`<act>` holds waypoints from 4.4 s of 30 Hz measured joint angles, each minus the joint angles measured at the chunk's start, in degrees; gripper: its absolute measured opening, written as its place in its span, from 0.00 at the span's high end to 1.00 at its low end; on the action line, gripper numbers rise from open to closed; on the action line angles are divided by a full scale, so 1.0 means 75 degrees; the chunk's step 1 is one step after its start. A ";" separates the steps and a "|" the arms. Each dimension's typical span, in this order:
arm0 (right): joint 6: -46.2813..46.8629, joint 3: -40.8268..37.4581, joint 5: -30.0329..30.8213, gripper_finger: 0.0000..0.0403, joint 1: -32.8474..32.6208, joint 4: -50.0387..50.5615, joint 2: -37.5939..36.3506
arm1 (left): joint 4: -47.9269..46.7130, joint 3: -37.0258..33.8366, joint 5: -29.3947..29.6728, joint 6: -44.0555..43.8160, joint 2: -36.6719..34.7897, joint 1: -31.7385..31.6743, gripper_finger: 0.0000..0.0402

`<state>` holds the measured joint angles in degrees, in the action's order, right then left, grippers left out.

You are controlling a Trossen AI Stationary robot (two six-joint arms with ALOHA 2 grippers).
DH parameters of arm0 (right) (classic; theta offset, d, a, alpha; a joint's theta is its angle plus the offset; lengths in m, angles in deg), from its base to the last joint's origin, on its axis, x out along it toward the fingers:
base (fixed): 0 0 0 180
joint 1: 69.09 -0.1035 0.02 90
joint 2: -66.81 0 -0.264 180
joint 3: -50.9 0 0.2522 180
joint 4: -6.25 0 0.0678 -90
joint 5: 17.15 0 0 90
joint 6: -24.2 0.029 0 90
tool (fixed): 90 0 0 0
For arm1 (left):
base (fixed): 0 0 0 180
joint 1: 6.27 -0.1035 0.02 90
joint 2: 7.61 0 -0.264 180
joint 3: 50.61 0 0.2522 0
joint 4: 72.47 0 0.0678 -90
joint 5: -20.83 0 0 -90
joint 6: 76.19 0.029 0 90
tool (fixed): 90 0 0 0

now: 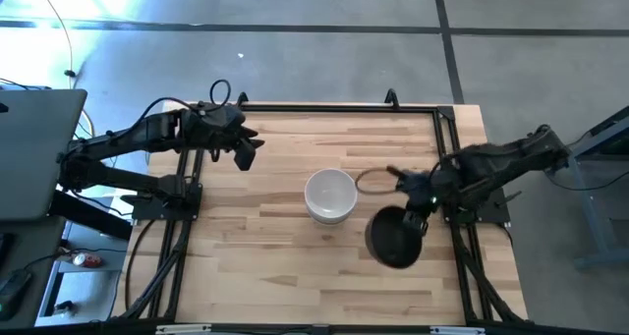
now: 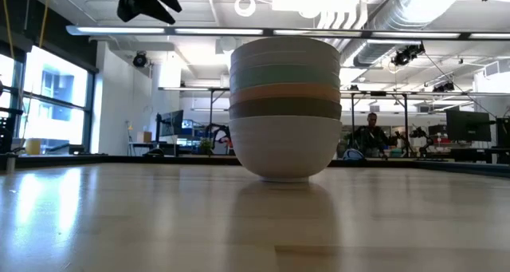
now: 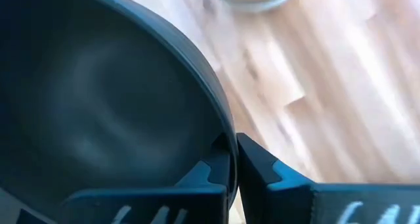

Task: Nest bowls inside each other
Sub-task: Stack the black bowl on the white bowl

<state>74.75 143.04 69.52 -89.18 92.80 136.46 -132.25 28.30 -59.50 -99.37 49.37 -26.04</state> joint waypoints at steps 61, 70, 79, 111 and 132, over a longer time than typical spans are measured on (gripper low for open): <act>-0.5144 0.4362 -0.1243 1.00 0.4948 0.2196 0.3858 | 0.0119 0.0003 0.0380 0.0778 0.0159 0.0000 0.59; -0.5005 0.4362 -0.1477 1.00 0.4982 0.2176 0.4243 | -0.0261 0.0003 0.0795 0.0778 0.0159 -0.0002 0.59; -0.4918 0.4511 -0.1676 1.00 0.4982 0.2108 0.4509 | -0.0812 0.0005 0.0977 0.0757 0.0159 -0.0003 0.59; -0.4778 0.5924 -0.1816 1.00 0.4828 0.2296 0.5732 | -0.0982 0.0004 0.1080 0.0714 0.0159 0.0111 0.59; -0.4679 0.5918 -0.1574 1.00 0.4513 0.2296 0.6137 | -0.0973 0.0006 0.1195 0.0688 0.0159 0.0351 0.59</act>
<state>39.66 187.42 57.72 -55.33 110.02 182.49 -139.55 28.34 -50.54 -94.21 50.56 -23.40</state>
